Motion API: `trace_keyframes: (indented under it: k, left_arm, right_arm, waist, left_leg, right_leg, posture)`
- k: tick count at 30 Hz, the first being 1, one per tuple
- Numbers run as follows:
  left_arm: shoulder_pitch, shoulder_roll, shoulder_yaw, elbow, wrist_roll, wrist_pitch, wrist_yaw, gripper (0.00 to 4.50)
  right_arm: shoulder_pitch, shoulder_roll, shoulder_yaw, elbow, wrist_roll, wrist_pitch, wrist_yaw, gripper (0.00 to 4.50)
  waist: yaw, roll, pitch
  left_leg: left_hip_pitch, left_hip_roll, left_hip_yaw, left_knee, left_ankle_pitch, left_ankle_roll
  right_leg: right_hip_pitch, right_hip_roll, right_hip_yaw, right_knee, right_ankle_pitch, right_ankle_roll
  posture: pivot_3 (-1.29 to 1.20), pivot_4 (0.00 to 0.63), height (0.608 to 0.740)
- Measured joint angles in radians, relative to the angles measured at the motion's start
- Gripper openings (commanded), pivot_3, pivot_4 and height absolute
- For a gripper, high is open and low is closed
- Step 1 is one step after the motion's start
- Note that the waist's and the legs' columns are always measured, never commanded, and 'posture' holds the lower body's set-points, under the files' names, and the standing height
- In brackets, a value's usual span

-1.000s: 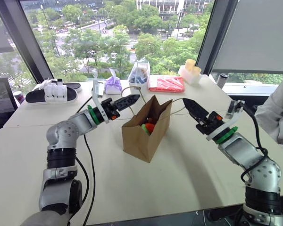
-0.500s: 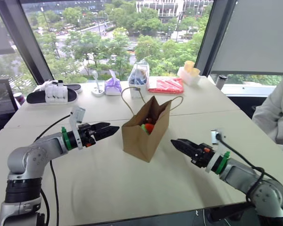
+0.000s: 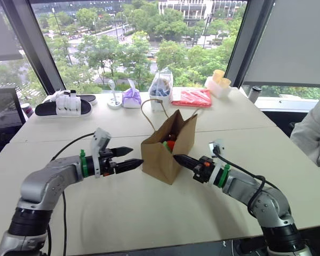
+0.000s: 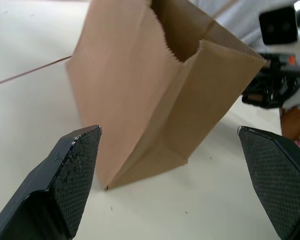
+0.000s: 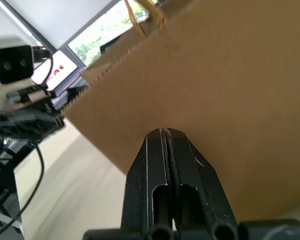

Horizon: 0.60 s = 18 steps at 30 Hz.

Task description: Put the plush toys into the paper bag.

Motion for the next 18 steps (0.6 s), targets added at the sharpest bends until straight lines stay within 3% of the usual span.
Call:
trace_keyframes:
  k: [18]
  left_arm:
    - [-0.039, -0.165, -0.141, -0.102, 0.077, -0.02, 0.101, 4.5]
  right_arm:
    - [-0.047, 0.064, 0.043, 0.007, -0.068, 0.046, 0.025, 0.04]
  waist:
    - [-0.005, 0.0, 0.0]
  left_leg:
    - [0.0, 0.0, 0.0, -0.002, 0.0, 0.0]
  right_leg:
    - [-0.001, 0.0, 0.0, 0.0, 0.0, 0.0]
  posture:
    - [0.0, 0.15, 0.74]
